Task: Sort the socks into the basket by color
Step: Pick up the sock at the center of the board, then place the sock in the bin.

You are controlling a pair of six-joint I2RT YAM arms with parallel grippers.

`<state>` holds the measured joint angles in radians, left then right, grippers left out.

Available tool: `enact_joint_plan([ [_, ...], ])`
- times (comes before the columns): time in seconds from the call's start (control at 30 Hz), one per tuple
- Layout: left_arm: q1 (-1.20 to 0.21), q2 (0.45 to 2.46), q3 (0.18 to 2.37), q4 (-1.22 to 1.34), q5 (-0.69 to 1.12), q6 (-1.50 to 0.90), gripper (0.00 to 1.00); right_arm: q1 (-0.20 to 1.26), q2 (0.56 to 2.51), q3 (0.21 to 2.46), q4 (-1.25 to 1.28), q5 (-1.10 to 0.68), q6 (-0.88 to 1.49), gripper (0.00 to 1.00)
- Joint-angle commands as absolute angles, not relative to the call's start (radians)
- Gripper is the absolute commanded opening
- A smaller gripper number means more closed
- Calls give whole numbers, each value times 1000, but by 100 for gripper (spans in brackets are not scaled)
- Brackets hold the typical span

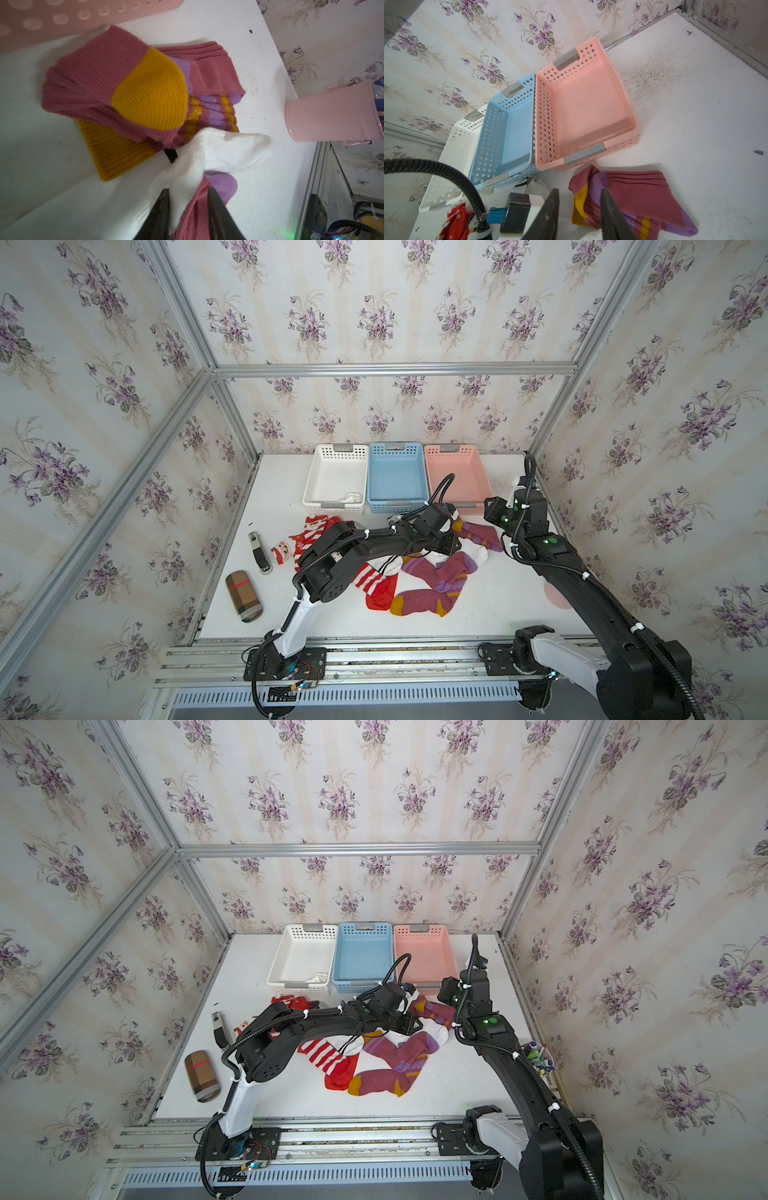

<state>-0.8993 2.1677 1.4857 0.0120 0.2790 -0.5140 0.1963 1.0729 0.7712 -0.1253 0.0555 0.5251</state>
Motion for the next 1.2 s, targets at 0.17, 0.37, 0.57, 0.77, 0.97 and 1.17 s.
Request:
enact_joint_plan([
  [0.17, -900, 2150, 1484, 36, 302, -507, 13, 195, 1066, 753, -113, 76, 545, 36],
  [0.37, -901, 2116, 1476, 12, 299, -470, 4, 191, 1044, 736, -99, 83, 540, 38],
  [0.57, -901, 2032, 1467, -28, 338, -448, 3, 191, 1045, 714, -88, 90, 538, 40],
  [0.77, -900, 1908, 1462, -115, 285, -396, 3, 190, 1045, 685, -62, 106, 535, 42],
  [0.97, -881, 1841, 1503, -211, 244, -360, 4, 189, 1049, 661, -43, 80, 539, 42],
  [1.17, -812, 1774, 1496, -237, 198, -354, 3, 189, 1022, 624, -16, 37, 532, 43],
])
